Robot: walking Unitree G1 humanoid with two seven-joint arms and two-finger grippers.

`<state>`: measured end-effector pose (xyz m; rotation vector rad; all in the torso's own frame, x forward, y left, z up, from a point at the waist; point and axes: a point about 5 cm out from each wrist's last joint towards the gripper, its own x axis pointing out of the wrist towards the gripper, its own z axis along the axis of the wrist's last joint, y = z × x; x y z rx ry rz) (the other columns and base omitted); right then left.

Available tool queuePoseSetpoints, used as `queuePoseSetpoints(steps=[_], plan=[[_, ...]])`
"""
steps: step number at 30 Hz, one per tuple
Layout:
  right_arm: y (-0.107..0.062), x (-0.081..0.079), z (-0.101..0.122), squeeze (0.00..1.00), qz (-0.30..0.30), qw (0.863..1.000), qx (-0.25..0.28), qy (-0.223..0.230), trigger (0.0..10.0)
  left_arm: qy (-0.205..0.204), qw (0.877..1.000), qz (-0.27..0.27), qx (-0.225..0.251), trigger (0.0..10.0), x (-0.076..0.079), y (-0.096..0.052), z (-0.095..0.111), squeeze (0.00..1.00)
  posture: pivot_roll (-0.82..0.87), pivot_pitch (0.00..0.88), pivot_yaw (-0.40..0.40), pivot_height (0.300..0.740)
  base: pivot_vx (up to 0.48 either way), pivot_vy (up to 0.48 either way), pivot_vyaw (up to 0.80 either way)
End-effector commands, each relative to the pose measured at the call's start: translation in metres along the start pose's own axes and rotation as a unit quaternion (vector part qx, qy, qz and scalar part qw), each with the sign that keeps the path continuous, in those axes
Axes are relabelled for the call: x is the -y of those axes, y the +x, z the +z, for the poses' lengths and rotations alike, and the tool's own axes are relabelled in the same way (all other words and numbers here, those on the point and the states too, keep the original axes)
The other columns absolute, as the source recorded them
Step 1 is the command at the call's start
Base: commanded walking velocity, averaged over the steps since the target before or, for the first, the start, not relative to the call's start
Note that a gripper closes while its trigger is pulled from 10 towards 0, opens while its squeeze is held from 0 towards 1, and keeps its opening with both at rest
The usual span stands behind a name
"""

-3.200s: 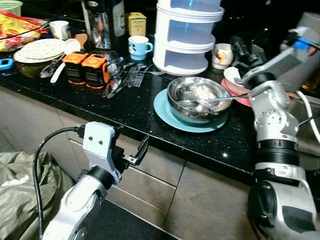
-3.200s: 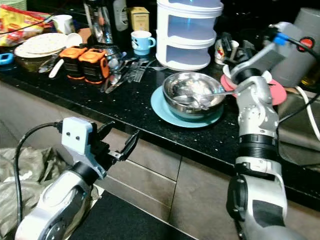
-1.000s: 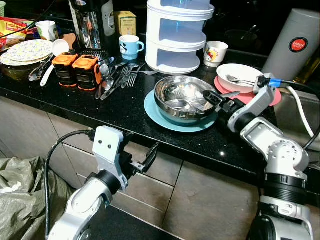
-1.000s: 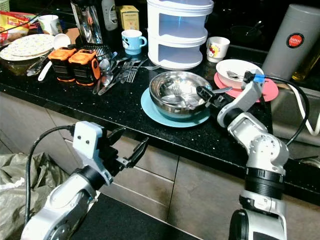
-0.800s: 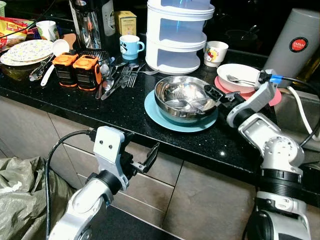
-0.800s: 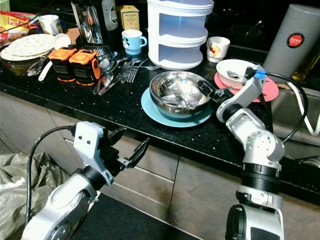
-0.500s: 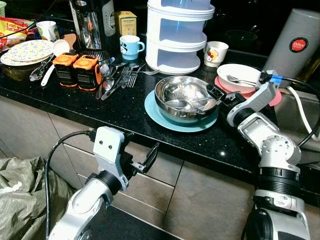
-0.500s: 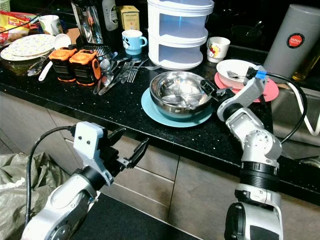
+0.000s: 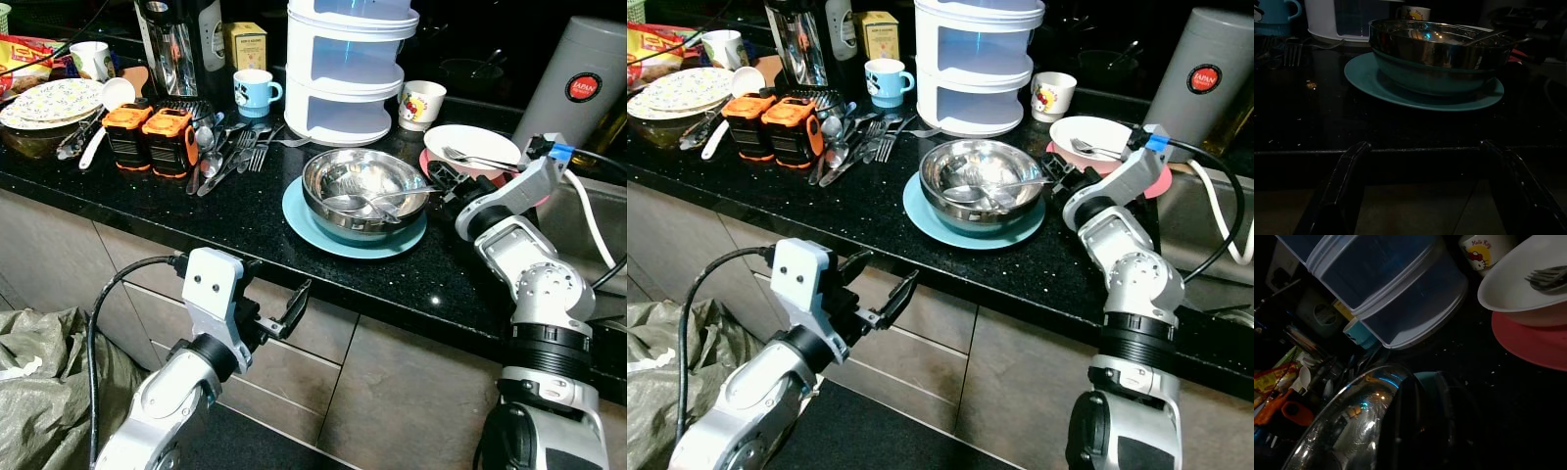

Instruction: Kitchen organization

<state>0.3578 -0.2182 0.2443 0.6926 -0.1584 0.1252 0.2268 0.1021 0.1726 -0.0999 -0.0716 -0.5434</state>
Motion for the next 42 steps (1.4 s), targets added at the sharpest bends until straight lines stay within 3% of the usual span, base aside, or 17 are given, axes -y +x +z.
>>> queuePoseSetpoints(steps=[1, 9, 11, 15, 31, 33, 36, 37, 38, 39, 40, 41, 42], plan=[[0.001, -0.001, 0.001, 0.00, -0.002, 1.000, 0.005, 0.009, 0.0, 0.006, 1.000, 0.001, 0.000, 10.0, -0.001, -0.001, 0.001, 0.00, 0.16, 0.000, -0.015, 0.740, 0.000, 0.000, 0.00], [0.005, -0.011, 0.003, 0.00, 0.019, 0.999, 0.025, 0.033, 0.0, 0.011, 1.000, 0.002, 0.000, 10.0, -0.002, 0.000, 0.002, 0.00, 0.16, 0.000, -0.016, 0.740, 0.000, 0.000, 0.00], [0.006, -0.016, 0.012, 0.00, 0.028, 0.997, 0.059, 0.046, 0.0, 0.013, 1.000, 0.001, 0.002, 10.0, -0.003, 0.001, 0.003, 0.00, 0.16, 0.000, -0.017, 0.740, 0.000, 0.000, 0.00], [0.007, -0.018, 0.017, 0.00, 0.030, 0.996, 0.075, 0.046, 0.0, 0.013, 1.000, 0.002, 0.003, 10.0, -0.004, 0.001, 0.003, 0.00, 0.16, 0.000, -0.016, 0.740, 0.000, 0.000, 0.00], [0.004, -0.033, 0.029, 0.00, 0.058, 0.987, 0.130, -0.070, 0.0, 0.013, 1.000, 0.001, 0.005, 10.0, -0.003, 0.002, 0.003, 0.00, 0.16, 0.000, -0.016, 0.740, 0.000, 0.000, 0.00], [0.004, -0.033, 0.030, 0.00, 0.055, 0.987, 0.133, -0.069, 0.0, 0.013, 1.000, 0.001, 0.005, 10.0, -0.003, 0.002, 0.003, 0.00, 0.16, 0.000, -0.015, 0.740, 0.000, 0.000, 0.00], [0.006, -0.025, 0.032, 0.00, 0.040, 0.990, 0.135, 0.012, 0.0, 0.011, 1.000, 0.001, 0.005, 10.0, -0.002, 0.002, 0.003, 0.00, 0.16, 0.000, -0.015, 0.740, 0.000, 0.000, 0.00], [0.005, -0.023, 0.034, 0.00, 0.040, 0.989, 0.140, 0.032, 1.0, 0.010, 1.000, 0.001, 0.005, 10.0, -0.002, 0.002, 0.003, 0.00, 0.16, 0.000, -0.015, 0.740, 0.000, 0.000, 0.00], [0.005, -0.023, 0.035, 0.00, 0.040, 0.988, 0.143, 0.045, 1.0, 0.010, 1.000, 0.001, 0.005, 10.0, -0.002, 0.001, 0.003, 0.00, 0.16, 0.000, -0.015, 0.740, 0.000, 0.000, 0.00], [0.005, -0.023, 0.037, 0.00, 0.043, 0.986, 0.147, 0.059, 3.8, 0.010, 1.000, 0.002, 0.005, 10.0, -0.003, 0.001, 0.003, 0.00, 0.16, 0.000, -0.014, 0.740, 0.000, 0.000, 0.00], [0.004, -0.022, 0.038, 0.00, 0.045, 0.985, 0.149, 0.068, 3.8, 0.009, 1.000, 0.002, 0.005, 10.0, -0.003, 0.001, 0.003, 0.00, 0.16, 0.000, -0.014, 0.740, 0.000, 0.000, 0.00], [0.004, -0.022, 0.040, 0.00, 0.046, 0.984, 0.151, 0.078, 5.5, 0.009, 1.000, 0.003, 0.005, 10.0, -0.003, 0.001, 0.004, 0.00, 0.16, 0.000, -0.013, 0.740, 0.000, 0.000, 0.00], [0.004, -0.023, 0.042, 0.00, 0.051, 0.983, 0.156, 0.088, 10.0, 0.009, 1.000, 0.003, 0.005, 10.0, -0.003, 0.001, 0.004, 0.00, 0.16, 0.000, -0.013, 0.740, 0.000, 0.000, 0.00]])
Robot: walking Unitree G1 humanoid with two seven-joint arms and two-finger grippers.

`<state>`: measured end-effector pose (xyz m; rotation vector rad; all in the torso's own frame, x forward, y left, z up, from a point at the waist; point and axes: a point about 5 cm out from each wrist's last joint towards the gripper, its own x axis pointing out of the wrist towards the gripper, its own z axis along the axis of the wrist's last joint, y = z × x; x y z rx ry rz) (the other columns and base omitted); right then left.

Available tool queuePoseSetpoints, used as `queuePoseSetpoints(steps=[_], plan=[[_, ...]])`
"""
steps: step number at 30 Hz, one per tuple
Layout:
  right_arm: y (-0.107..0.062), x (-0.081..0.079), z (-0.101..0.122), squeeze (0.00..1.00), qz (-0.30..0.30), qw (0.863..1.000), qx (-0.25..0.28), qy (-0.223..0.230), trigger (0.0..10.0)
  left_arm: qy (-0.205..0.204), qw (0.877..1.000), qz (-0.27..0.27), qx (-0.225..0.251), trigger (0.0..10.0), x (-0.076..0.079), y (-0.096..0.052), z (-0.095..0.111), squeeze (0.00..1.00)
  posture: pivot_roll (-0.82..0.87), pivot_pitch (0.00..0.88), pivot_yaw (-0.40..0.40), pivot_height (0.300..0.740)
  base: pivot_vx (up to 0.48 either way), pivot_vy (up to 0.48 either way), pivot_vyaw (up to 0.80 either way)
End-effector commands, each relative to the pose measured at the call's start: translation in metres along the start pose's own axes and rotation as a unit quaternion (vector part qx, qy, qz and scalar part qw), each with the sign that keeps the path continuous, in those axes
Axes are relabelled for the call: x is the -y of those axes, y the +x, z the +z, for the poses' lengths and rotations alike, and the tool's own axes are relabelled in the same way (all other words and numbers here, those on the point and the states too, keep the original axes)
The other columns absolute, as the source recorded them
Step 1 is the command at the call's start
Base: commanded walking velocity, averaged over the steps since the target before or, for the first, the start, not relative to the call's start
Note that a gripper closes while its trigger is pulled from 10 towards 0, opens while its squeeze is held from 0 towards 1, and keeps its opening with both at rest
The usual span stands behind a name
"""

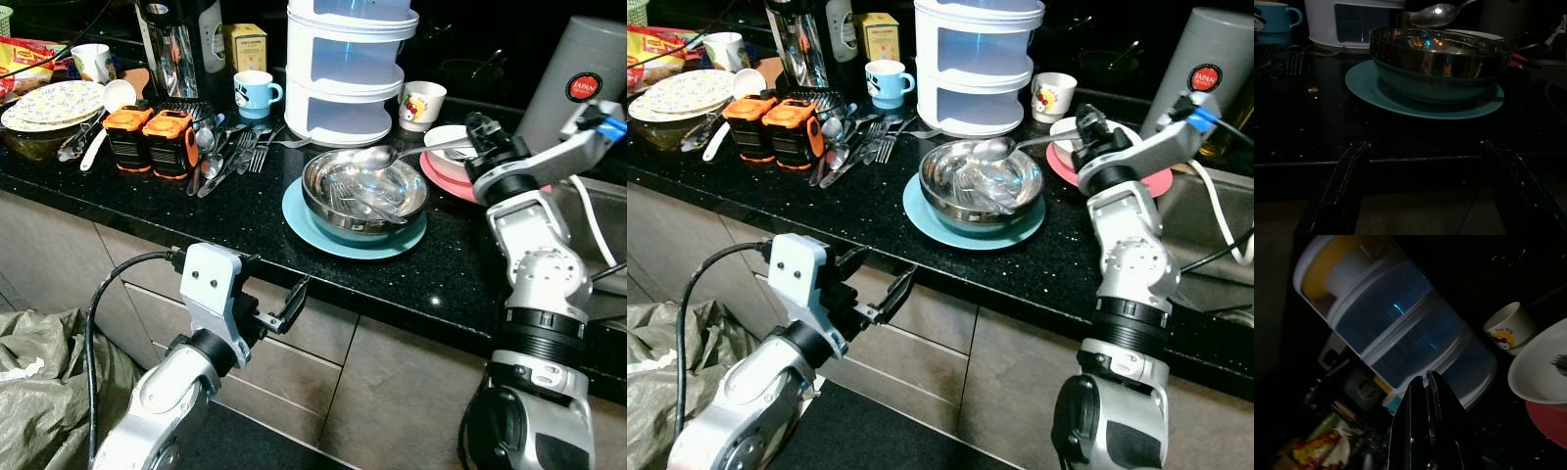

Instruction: Kitchen organization

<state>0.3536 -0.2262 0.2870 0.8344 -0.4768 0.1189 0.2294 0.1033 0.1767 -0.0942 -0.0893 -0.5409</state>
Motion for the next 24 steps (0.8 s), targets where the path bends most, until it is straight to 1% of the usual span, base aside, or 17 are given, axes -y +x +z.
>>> queuePoseSetpoints(steps=[1, 2, 5, 10, 13, 17, 18, 19, 22, 23, 24], plan=[[0.002, -0.002, 0.003, 0.00, 0.002, 1.000, 0.006, 0.023, 10.0, 0.004, 1.000, 0.002, -0.002, 10.0, -0.001, -0.001, 0.000, 0.00, 0.16, 0.000, -0.013, 0.740, 0.000, 0.000, 0.00], [0.003, -0.002, 0.004, 0.00, 0.004, 1.000, 0.007, 0.027, 10.0, 0.003, 1.000, 0.002, -0.002, 10.0, -0.001, -0.001, -0.001, 0.00, 0.16, 0.000, -0.012, 0.740, 0.000, 0.000, 0.00], [0.005, -0.006, 0.008, 0.00, 0.012, 1.000, 0.008, 0.026, 10.0, 0.000, 1.000, 0.002, -0.001, 10.0, -0.001, -0.001, 0.000, 0.00, 0.16, 0.000, -0.011, 0.740, 0.000, 0.000, -0.79], [0.007, -0.003, 0.019, 0.00, 0.011, 0.999, 0.024, 0.027, 10.0, -0.009, 1.000, -0.009, 0.000, 10.0, 0.003, 0.000, 0.000, 0.00, 0.16, 0.000, -0.010, 0.740, 0.000, 0.000, -0.79], [0.008, 0.000, 0.027, 0.00, 0.003, 0.999, 0.035, 0.025, 10.0, -0.024, 0.999, -0.034, 0.001, 10.0, 0.009, 0.000, 0.001, 0.00, 0.16, 0.000, -0.010, 0.740, 0.000, 0.000, -0.80], [0.009, 0.003, 0.031, 0.00, -0.004, 0.999, 0.046, 0.017, 10.0, -0.037, 0.997, -0.063, 0.000, 10.0, 0.015, -0.001, 0.002, 0.00, 0.16, 0.000, -0.008, 0.740, 0.000, 0.000, -0.80], [0.009, 0.003, 0.031, 0.00, -0.004, 0.999, 0.046, 0.017, 10.0, -0.037, 0.997, -0.063, 0.000, 10.0, 0.015, -0.001, 0.002, 0.00, 0.16, 0.000, -0.008, 0.740, 0.000, 0.000, -0.80], [0.009, 0.004, 0.032, 0.00, -0.008, 0.999, 0.048, 0.011, 10.0, -0.041, 0.996, -0.080, -0.004, 10.0, 0.020, -0.002, 0.001, 0.00, 0.16, 0.000, -0.009, 0.740, 0.000, 0.000, -0.80], [0.011, 0.005, 0.031, 0.00, -0.014, 0.999, 0.049, -0.006, 10.0, -0.044, 0.995, -0.092, -0.007, 10.0, 0.023, -0.002, 0.001, 0.00, 0.16, 0.000, -0.009, 0.740, 0.000, 0.000, -0.80], [0.012, 0.005, 0.031, 0.00, -0.015, 0.998, 0.048, -0.024, 10.0, -0.044, 0.995, -0.094, -0.008, 10.0, 0.023, -0.002, 0.001, 0.00, 0.17, 0.000, -0.010, 0.740, 0.000, 0.000, -0.80], [0.013, 0.005, 0.028, 0.00, -0.015, 0.997, 0.041, -0.062, 10.0, -0.044, 0.994, -0.095, -0.008, 10.0, 0.024, -0.002, 0.000, 0.00, 0.17, 0.000, -0.010, 0.740, 0.000, 0.000, -0.54]])
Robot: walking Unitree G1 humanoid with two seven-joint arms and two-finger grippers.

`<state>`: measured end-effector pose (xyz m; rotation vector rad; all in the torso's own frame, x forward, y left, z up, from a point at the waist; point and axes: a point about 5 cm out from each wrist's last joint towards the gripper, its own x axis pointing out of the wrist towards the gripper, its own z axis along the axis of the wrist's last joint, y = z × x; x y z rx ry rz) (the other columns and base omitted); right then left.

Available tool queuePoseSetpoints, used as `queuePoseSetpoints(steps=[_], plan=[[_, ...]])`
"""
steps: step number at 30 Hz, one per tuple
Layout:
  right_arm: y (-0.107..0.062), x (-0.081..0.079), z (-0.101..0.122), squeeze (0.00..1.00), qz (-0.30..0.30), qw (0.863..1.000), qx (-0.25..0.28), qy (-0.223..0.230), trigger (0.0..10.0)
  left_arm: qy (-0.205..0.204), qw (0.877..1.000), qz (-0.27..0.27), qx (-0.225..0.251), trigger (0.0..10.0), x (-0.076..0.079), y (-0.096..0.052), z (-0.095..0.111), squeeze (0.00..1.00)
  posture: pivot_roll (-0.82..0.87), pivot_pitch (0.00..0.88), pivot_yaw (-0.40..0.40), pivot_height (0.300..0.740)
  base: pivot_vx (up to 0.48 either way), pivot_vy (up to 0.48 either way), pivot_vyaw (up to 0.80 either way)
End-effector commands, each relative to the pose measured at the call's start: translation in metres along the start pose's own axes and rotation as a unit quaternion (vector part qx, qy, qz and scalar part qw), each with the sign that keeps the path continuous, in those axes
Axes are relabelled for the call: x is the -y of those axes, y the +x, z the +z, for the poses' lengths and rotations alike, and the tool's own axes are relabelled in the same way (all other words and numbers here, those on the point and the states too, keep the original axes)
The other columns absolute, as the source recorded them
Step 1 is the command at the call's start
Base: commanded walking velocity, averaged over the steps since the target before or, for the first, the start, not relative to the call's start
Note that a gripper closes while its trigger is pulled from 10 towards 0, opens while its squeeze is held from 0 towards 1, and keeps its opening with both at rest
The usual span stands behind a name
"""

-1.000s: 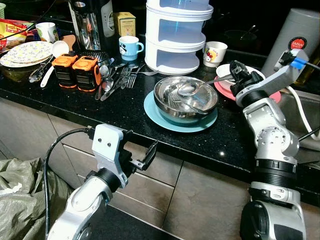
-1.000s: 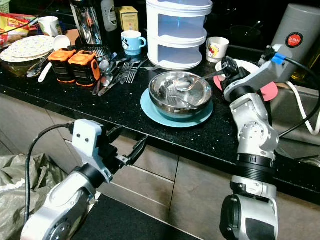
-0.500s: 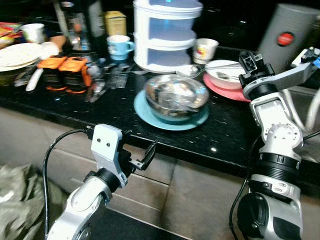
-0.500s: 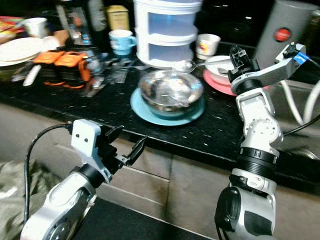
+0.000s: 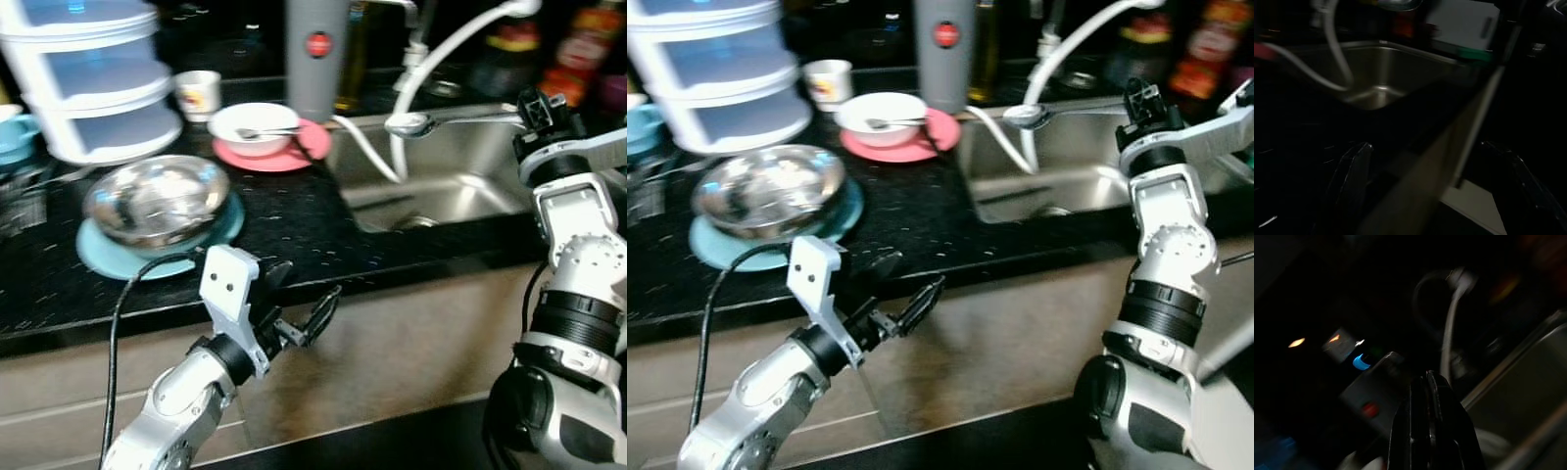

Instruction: Kitchen organization

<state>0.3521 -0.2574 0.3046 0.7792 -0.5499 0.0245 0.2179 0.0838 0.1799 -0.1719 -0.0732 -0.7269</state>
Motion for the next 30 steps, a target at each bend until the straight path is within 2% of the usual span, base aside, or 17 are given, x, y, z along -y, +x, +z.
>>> queuePoseSetpoints(steps=[1, 2, 5, 6, 8, 9, 10, 12, 13, 16, 17, 18, 19, 20, 26, 27, 30], plan=[[0.004, -0.005, -0.007, 0.00, 0.009, 0.999, -0.010, -0.052, 10.0, -0.001, 1.000, -0.004, -0.008, 10.0, 0.001, -0.003, -0.001, 0.00, 0.17, 0.000, -0.010, 0.740, 0.000, 0.000, -0.54], [0.004, -0.005, -0.007, 0.00, 0.009, 0.999, -0.010, -0.052, 10.0, -0.001, 1.000, -0.004, -0.008, 10.0, 0.001, -0.003, -0.001, 0.00, 0.17, 0.000, -0.010, 0.740, 0.000, 0.000, -0.54], [0.008, -0.013, -0.020, 0.00, 0.028, 0.986, -0.032, -0.161, 10.0, 0.000, 1.000, -0.005, -0.010, 10.0, 0.001, -0.003, -0.001, 0.00, 0.17, 0.000, -0.009, 0.740, 0.000, 0.000, 0.00], [0.008, -0.013, -0.020, 0.00, 0.028, 0.986, -0.032, -0.161, 10.0, 0.000, 1.000, -0.005, -0.010, 10.0, 0.001, -0.003, -0.001, 0.00, 0.17, 0.000, -0.009, 0.740, 0.000, 0.000, 0.00], [0.012, -0.024, -0.037, 0.00, 0.053, 0.970, -0.048, -0.232, 10.0, 0.002, 1.000, -0.004, -0.011, 10.0, 0.000, -0.002, -0.001, 0.00, 0.17, 0.000, -0.007, 0.740, 0.000, 0.000, 0.00], [0.012, -0.024, -0.037, 0.00, 0.053, 0.970, -0.048, -0.232, 10.0, 0.002, 1.000, -0.004, -0.011, 10.0, 0.000, -0.002, -0.001, 0.00, 0.17, 0.000, -0.007, 0.740, 0.000, 0.000, 0.00], [0.015, -0.031, -0.050, 0.00, 0.074, 0.955, -0.058, -0.282, 10.0, 0.004, 1.000, -0.002, -0.012, 10.0, 0.000, -0.002, -0.001, 0.00, 0.18, 0.000, -0.012, 0.740, 0.000, 0.000, 0.00], [0.015, -0.033, -0.053, 0.00, 0.079, 0.949, -0.061, -0.301, 10.0, 0.004, 1.000, -0.002, -0.011, 10.0, 0.000, -0.002, 0.000, 0.00, 0.18, 0.000, -0.012, 0.740, 0.000, 0.000, 0.00], [0.019, -0.034, -0.064, 0.00, 0.079, 0.928, -0.072, -0.357, 10.0, 0.004, 1.000, 0.001, -0.010, 10.0, 0.000, -0.003, 0.001, 0.00, 0.18, 0.000, -0.017, 0.740, 0.000, 0.000, 0.00], [0.022, -0.037, -0.075, 0.00, 0.087, 0.899, -0.082, -0.420, 10.0, 0.005, 1.000, 0.007, -0.010, 10.0, 0.000, -0.006, 0.001, 0.00, 0.20, 0.000, -0.025, 0.740, 0.000, 0.000, 0.00], [0.022, -0.038, -0.079, 0.00, 0.093, 0.880, -0.085, -0.458, 10.0, 0.006, 1.000, 0.010, -0.011, 10.0, 0.000, -0.007, 0.001, 0.00, 0.21, 0.000, -0.031, 0.740, 0.000, 0.000, 0.00], [0.022, -0.038, -0.079, 0.00, 0.093, 0.880, -0.085, -0.458, 10.0, 0.006, 1.000, 0.010, -0.011, 10.0, 0.000, -0.007, 0.001, 0.00, 0.21, 0.000, -0.031, 0.740, 0.000, 0.000, 0.00], [0.023, -0.039, -0.083, 0.00, 0.100, 0.863, -0.087, -0.488, 10.0, 0.005, 1.000, 0.012, -0.011, 10.0, 0.000, -0.008, 0.001, 0.00, 0.21, 0.000, -0.031, 0.740, 0.000, 0.000, 0.00], [0.021, -0.038, -0.094, 0.00, 0.113, 0.827, -0.105, -0.540, 10.0, 0.004, 1.000, 0.016, -0.012, 10.0, 0.001, -0.010, 0.001, 0.00, 0.21, 0.002, -0.033, 0.740, 0.000, 0.000, 0.00], [0.016, -0.033, -0.109, 0.00, 0.127, 0.812, -0.132, -0.555, 10.0, -0.001, 1.000, 0.017, -0.017, 10.0, 0.004, -0.013, -0.001, 0.00, 0.21, 0.015, -0.028, 0.740, 0.000, 0.000, 0.00], [0.015, -0.032, -0.110, 0.88, 0.122, 0.816, -0.128, -0.551, 10.0, -0.003, 1.000, 0.017, -0.018, 10.0, 0.004, -0.013, -0.001, 0.00, 0.21, 0.021, -0.023, 0.740, 0.000, 0.000, 0.00], [0.015, -0.029, -0.107, 1.00, 0.108, 0.835, -0.119, -0.527, 10.0, -0.004, 1.000, 0.018, -0.019, 10.0, 0.004, -0.013, -0.001, 0.00, 0.21, 0.020, -0.020, 0.740, 0.000, 0.000, 0.00]])
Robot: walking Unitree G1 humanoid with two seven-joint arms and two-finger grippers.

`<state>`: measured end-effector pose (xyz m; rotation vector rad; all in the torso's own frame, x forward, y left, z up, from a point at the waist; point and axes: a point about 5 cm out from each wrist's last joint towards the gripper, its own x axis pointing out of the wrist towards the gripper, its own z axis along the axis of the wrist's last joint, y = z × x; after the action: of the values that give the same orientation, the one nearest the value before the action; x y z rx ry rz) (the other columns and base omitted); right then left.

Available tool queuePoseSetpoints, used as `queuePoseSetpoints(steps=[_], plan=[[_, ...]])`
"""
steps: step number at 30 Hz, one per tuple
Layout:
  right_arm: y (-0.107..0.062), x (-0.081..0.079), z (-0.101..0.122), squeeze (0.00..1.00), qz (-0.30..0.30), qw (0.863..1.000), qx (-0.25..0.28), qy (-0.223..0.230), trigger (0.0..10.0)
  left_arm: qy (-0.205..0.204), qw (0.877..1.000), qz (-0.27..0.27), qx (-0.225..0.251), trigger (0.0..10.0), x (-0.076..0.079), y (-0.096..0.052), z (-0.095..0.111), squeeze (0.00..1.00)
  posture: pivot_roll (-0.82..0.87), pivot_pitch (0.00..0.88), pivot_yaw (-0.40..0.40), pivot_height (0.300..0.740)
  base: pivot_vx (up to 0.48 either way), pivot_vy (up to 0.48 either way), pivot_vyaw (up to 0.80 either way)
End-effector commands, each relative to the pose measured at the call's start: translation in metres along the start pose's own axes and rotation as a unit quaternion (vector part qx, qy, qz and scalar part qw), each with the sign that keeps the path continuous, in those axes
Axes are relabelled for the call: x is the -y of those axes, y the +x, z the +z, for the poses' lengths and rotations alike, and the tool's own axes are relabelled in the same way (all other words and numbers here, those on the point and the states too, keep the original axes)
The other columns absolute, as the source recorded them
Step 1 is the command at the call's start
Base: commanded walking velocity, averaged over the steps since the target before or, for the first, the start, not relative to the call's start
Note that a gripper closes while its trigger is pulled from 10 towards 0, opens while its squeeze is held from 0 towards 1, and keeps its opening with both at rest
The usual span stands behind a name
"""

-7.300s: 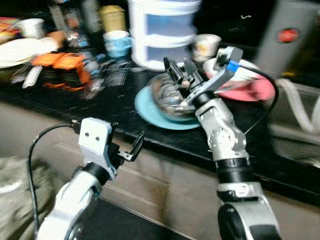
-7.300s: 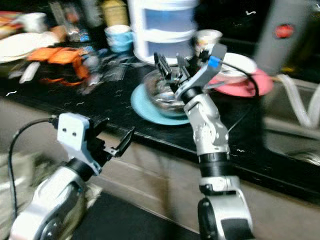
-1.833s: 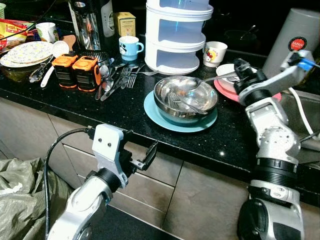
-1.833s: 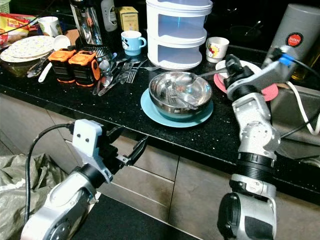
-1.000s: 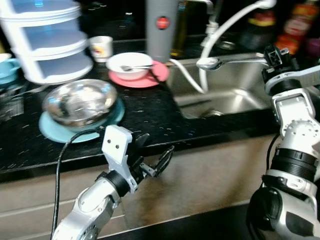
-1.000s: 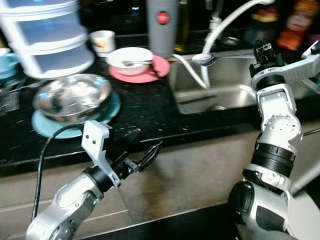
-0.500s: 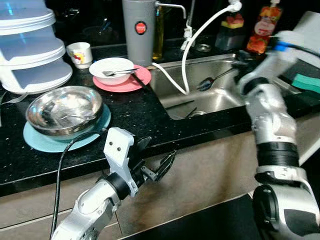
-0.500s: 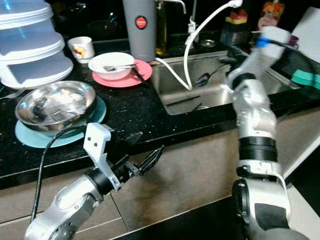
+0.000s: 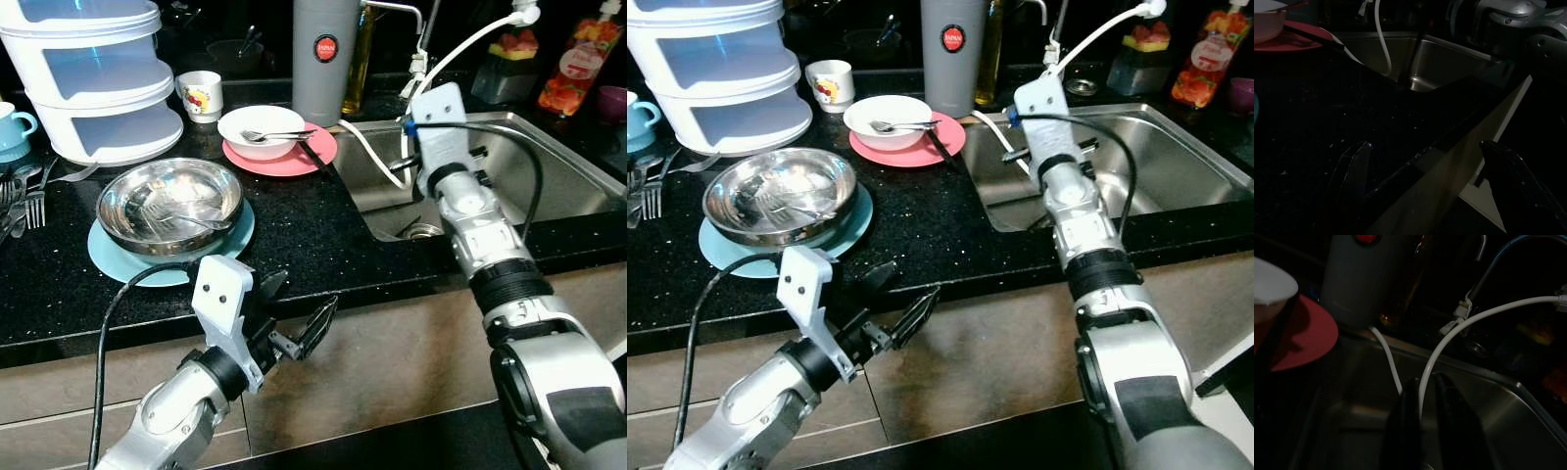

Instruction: Kitchen organization

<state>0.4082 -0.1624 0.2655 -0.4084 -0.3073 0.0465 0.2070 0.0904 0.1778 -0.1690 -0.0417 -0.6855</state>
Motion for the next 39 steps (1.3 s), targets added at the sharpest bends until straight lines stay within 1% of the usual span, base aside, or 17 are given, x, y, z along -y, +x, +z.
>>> queuePoseSetpoints(steps=[1, 6, 7, 8, 9, 10, 11, 12, 13, 14, 18, 22, 23, 25, 33, 38, 39], plan=[[0.000, 0.007, 0.000, 1.00, -0.022, 0.999, 0.005, 0.026, 10.0, 0.000, 1.000, -0.004, -0.006, 10.0, 0.001, 0.000, 0.000, 0.00, 0.20, 0.021, -0.018, 0.740, 0.000, 0.000, 0.00], [-0.003, 0.019, 0.000, 1.00, -0.066, 0.991, 0.020, 0.111, 10.0, 0.000, 1.000, -0.006, -0.004, 10.0, 0.000, 0.002, 0.001, 0.00, 0.19, 0.013, -0.009, 0.740, 0.000, 0.000, 0.00], [-0.003, 0.019, 0.000, 1.00, -0.066, 0.991, 0.020, 0.111, 10.0, 0.000, 1.000, -0.006, -0.004, 10.0, 0.000, 0.002, 0.001, 0.00, 0.19, 0.013, -0.009, 0.740, 0.000, 0.000, 0.00], [-0.003, 0.023, 0.007, 1.00, -0.070, 0.981, 0.047, 0.173, 10.0, 0.000, 1.000, -0.006, -0.003, 10.0, -0.001, 0.003, 0.001, 0.00, 0.19, 0.010, -0.009, 0.740, 0.000, 0.000, 0.00], [-0.003, 0.025, 0.009, 1.00, -0.072, 0.976, 0.058, 0.195, 10.0, 0.000, 1.000, -0.007, -0.003, 10.0, -0.001, 0.003, 0.001, 0.00, 0.19, 0.010, -0.009, 0.740, 0.000, 0.000, 0.00], [-0.003, 0.026, 0.013, 0.30, -0.066, 0.966, 0.071, 0.240, 10.0, 0.000, 1.000, -0.007, -0.002, 10.0, -0.001, 0.004, 0.001, 0.00, 0.19, 0.005, -0.008, 0.740, 0.000, 0.000, 0.00], [-0.003, 0.026, 0.019, 0.00, -0.054, 0.948, 0.088, 0.302, 10.0, 0.000, 1.000, -0.007, -0.002, 10.0, -0.001, 0.004, 0.001, 0.00, 0.18, 0.000, -0.008, 0.740, 0.000, 0.000, 0.00], [-0.003, 0.026, 0.019, 0.00, -0.054, 0.948, 0.088, 0.302, 10.0, 0.000, 1.000, -0.007, -0.002, 10.0, -0.001, 0.004, 0.001, 0.00, 0.18, 0.000, -0.008, 0.740, 0.000, 0.000, 0.00], [-0.005, 0.023, 0.032, 0.00, -0.004, 0.904, 0.134, 0.406, 10.0, 0.001, 1.000, -0.008, 0.000, 10.0, -0.002, 0.005, 0.001, 0.00, 0.18, 0.000, -0.011, 0.740, 0.000, 0.000, 0.00], [-0.007, 0.021, 0.036, 0.00, 0.013, 0.890, 0.150, 0.430, 10.0, 0.002, 1.000, -0.008, 0.000, 10.0, -0.002, 0.006, 0.001, 0.00, 0.18, 0.000, -0.011, 0.740, 0.000, 0.000, 0.00], [-0.012, 0.015, 0.051, 0.00, 0.068, 0.877, 0.189, 0.436, 10.0, 0.003, 1.000, -0.008, 0.002, 10.0, -0.002, 0.006, 0.002, 0.00, 0.19, 0.000, -0.011, 0.740, 0.000, 0.000, 0.74], [-0.029, -0.006, 0.077, 0.00, 0.193, 0.841, 0.252, 0.438, 10.0, 0.004, 1.000, -0.008, 0.000, 10.0, -0.003, 0.005, 0.000, 0.00, 0.18, 0.000, -0.008, 0.740, 0.000, 0.000, 0.72], [-0.029, -0.006, 0.077, 0.00, 0.193, 0.841, 0.252, 0.438, 10.0, 0.004, 1.000, -0.008, 0.000, 10.0, -0.003, 0.005, 0.000, 0.00, 0.18, 0.000, -0.008, 0.740, 0.000, 0.000, 0.71], [-0.036, -0.021, 0.081, 0.00, 0.246, 0.838, 0.255, 0.415, 10.0, 0.003, 1.000, -0.001, -0.007, 10.0, -0.005, 0.001, -0.003, 0.00, 0.18, 0.000, -0.008, 0.740, 0.000, 0.000, 0.71], [-0.044, -0.030, 0.080, 0.00, 0.292, 0.829, 0.252, 0.405, 10.0, 0.001, 1.000, 0.012, -0.017, 10.0, -0.005, -0.007, -0.007, 0.00, 0.20, 0.000, -0.016, 0.740, 0.000, 0.000, 0.71], [-0.050, -0.016, 0.067, 0.00, 0.288, 0.835, 0.246, 0.399, 10.0, 0.002, 1.000, 0.019, -0.022, 10.0, -0.002, -0.013, -0.009, 0.00, 0.21, 0.000, -0.017, 0.740, 0.000, 0.000, 0.68], [-0.051, -0.009, 0.061, 0.00, 0.281, 0.841, 0.242, 0.394, 10.0, 0.007, 0.999, 0.023, -0.022, 10.0, -0.001, -0.013, -0.009, 0.00, 0.21, 0.000, -0.018, 0.740, 0.000, 0.000, 0.63]])
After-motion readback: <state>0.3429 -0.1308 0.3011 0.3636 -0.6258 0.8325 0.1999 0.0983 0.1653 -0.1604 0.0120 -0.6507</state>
